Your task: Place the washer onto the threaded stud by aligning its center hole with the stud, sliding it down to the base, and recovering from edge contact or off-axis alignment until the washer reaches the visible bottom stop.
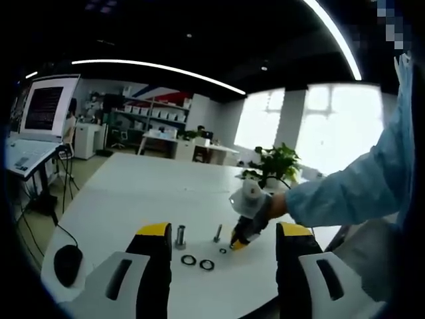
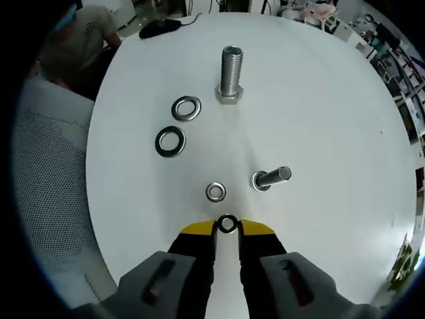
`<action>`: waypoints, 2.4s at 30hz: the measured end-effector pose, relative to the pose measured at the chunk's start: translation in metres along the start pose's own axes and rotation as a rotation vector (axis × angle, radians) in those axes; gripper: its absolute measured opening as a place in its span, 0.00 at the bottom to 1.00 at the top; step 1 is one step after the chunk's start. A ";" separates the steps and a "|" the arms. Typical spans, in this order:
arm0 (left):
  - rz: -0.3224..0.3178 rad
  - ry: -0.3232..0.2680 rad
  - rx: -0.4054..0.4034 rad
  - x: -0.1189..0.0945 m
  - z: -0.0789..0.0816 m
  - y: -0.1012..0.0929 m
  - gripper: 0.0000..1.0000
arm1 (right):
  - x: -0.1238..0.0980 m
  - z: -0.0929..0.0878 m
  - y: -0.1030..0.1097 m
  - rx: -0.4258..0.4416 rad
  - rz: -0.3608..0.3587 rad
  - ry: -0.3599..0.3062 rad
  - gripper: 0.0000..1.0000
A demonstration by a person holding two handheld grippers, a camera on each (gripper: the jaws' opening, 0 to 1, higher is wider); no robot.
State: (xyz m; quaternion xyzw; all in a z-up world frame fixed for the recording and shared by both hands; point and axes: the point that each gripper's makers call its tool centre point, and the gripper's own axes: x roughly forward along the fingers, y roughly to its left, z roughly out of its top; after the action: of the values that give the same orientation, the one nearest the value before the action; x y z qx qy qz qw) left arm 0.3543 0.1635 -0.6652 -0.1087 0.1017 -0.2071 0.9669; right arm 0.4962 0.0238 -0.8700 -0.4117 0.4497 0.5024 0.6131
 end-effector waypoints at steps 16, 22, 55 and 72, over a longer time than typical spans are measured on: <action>0.005 -0.003 0.001 -0.001 0.001 0.001 0.62 | -0.039 0.033 -0.038 0.106 -0.069 -0.161 0.14; 0.005 -0.001 0.002 -0.001 0.001 0.001 0.62 | -0.048 0.044 -0.042 0.102 -0.089 -0.196 0.14; 0.000 0.008 0.002 0.001 -0.001 0.001 0.62 | -0.030 0.051 -0.037 0.037 -0.058 -0.150 0.09; 0.000 0.006 0.005 0.000 -0.001 0.000 0.62 | -0.056 0.057 -0.040 0.037 -0.117 -0.215 0.10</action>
State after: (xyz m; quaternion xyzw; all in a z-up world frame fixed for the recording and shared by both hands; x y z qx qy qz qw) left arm 0.3546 0.1635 -0.6659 -0.1056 0.1041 -0.2076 0.9669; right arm 0.5388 0.0578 -0.7992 -0.3697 0.3656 0.4986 0.6935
